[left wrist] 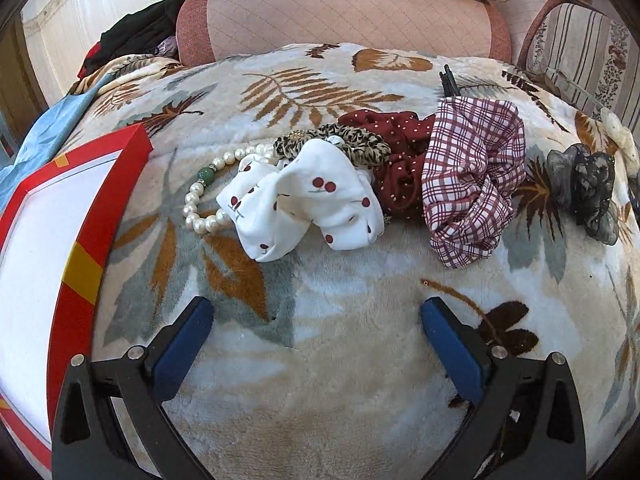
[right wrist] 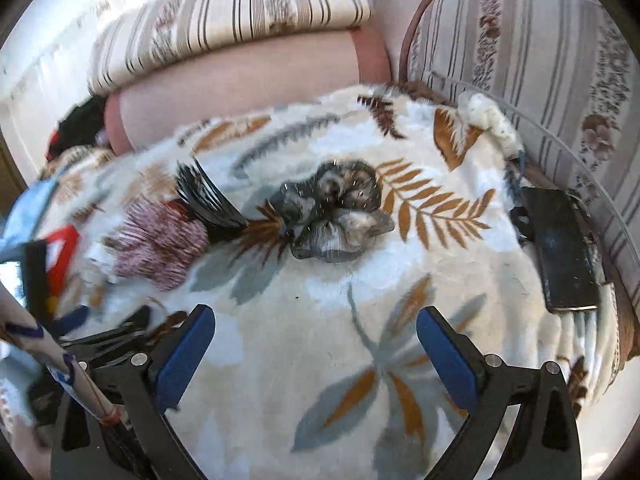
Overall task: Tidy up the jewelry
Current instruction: 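Move both tools toward the row of scrunchies on the blanket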
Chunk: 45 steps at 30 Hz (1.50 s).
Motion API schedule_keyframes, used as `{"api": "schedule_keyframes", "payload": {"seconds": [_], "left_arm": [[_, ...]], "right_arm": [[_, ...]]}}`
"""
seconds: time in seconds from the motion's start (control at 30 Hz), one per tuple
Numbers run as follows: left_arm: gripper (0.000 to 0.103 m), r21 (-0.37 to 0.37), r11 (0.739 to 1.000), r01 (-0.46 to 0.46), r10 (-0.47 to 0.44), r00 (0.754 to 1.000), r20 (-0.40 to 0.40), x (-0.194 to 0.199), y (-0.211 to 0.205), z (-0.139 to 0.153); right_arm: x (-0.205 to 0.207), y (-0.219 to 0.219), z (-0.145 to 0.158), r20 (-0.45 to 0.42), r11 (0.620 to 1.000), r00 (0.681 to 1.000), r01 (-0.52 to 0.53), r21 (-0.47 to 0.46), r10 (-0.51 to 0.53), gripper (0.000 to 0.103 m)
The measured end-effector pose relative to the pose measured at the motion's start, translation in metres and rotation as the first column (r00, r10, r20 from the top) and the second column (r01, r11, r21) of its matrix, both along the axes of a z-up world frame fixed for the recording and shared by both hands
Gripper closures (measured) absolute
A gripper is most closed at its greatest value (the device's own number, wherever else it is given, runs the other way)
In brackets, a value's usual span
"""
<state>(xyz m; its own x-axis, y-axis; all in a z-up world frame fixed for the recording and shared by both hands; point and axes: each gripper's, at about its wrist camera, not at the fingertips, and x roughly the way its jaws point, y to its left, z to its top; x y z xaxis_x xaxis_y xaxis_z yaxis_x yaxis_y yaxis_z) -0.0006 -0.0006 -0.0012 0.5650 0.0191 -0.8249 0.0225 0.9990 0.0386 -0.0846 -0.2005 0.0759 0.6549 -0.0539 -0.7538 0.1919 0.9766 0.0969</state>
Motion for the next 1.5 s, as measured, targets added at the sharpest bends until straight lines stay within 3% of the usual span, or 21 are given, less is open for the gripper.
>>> {"api": "schedule_keyframes", "payload": {"seconds": [0.13, 0.27, 0.4, 0.5, 0.6, 0.83, 1.5], "left_arm": [[0.0, 0.0, 1.0, 0.002, -0.002, 0.999, -0.051, -0.005, 0.003, 0.008], [0.003, -0.006, 1.0, 0.012, -0.011, 0.993, 0.121, -0.059, 0.004, 0.048], [0.003, 0.009, 1.0, 0.026, -0.027, 0.962, 0.272, -0.128, 0.011, 0.106], [0.003, 0.009, 1.0, -0.001, -0.002, 0.943, 0.333, -0.165, 0.018, 0.131], [0.003, 0.0, 1.0, -0.01, 0.009, 0.942, 0.335, -0.176, 0.025, 0.141], [0.003, -0.007, 1.0, -0.018, 0.019, 0.942, 0.334, -0.186, 0.034, 0.142], [0.003, -0.012, 1.0, -0.008, 0.011, 0.958, 0.287, -0.176, 0.032, 0.125]], "right_arm": [[-0.024, 0.001, 0.026, 0.081, 1.0, 0.997, -0.015, -0.014, 0.017, 0.001], [-0.052, 0.003, 0.043, 0.137, 0.998, 0.989, -0.043, -0.046, 0.049, 0.001], [-0.075, 0.003, 0.046, 0.155, 0.996, 0.986, -0.055, -0.073, 0.066, 0.001], [-0.089, 0.007, 0.05, 0.153, 0.996, 0.985, -0.076, -0.046, 0.082, 0.001], [-0.098, 0.016, 0.057, 0.156, 0.995, 0.983, -0.092, -0.044, 0.097, 0.001], [-0.106, 0.03, 0.066, 0.166, 0.994, 0.98, -0.099, -0.054, 0.107, 0.001], [-0.095, 0.035, 0.05, 0.103, 0.992, 0.988, -0.114, -0.047, 0.119, 0.001]]}}
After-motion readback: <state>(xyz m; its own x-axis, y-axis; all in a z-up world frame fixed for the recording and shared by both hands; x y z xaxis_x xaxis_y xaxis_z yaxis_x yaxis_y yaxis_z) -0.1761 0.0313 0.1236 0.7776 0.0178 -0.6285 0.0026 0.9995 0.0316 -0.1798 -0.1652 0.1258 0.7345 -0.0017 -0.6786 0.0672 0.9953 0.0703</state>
